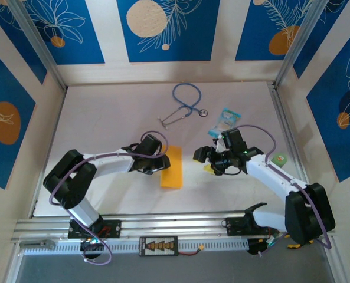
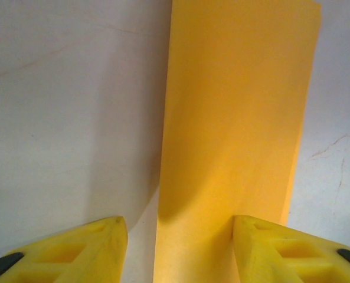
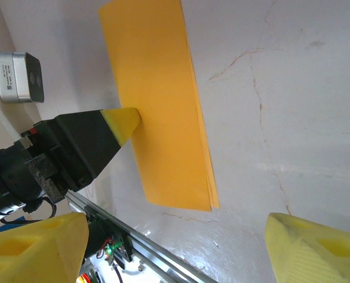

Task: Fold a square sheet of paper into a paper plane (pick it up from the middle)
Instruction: First fold the square sheet of paper in half at the center of the table, then hold the square sheet of paper at the center of the table.

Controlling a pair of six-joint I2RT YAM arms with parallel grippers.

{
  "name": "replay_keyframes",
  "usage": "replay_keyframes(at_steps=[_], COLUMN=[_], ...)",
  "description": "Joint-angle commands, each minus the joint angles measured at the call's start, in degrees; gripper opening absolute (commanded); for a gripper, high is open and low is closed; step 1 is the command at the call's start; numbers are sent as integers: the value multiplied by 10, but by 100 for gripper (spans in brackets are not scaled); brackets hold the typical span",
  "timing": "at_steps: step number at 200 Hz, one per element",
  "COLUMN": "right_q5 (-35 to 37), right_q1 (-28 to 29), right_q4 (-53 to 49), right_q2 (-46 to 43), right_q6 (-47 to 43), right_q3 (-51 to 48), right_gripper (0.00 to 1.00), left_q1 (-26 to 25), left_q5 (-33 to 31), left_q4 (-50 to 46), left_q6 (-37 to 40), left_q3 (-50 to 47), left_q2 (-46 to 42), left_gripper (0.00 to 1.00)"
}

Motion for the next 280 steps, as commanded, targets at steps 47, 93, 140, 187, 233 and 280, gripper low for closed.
replay_keyframes(at_steps=[47, 93, 140, 187, 233, 280], right_q5=[-6, 8, 25, 34, 43, 34], right_q1=[8, 12, 13, 14, 23, 30], right_q4=[5, 3, 4, -14, -26, -27], right_q2=[8, -3, -14, -5, 5, 21], right_q6=[-1, -1, 8, 5, -3, -9], right_q3=[13, 13, 3, 11, 21, 28], right_gripper=[81, 85, 86, 86, 86, 81], left_q1=[3, 3, 2, 2, 0, -1], left_q5=[-6, 13, 17, 17, 18, 20], left_q4=[-21, -33, -49, -77, -77, -69], left_q6=[15, 41, 66, 96, 89, 75], left_q3=[16, 26, 40, 60, 61, 62], left_q2=[5, 36, 46, 71, 83, 97], left_gripper=[53, 52, 53, 54, 55, 54])
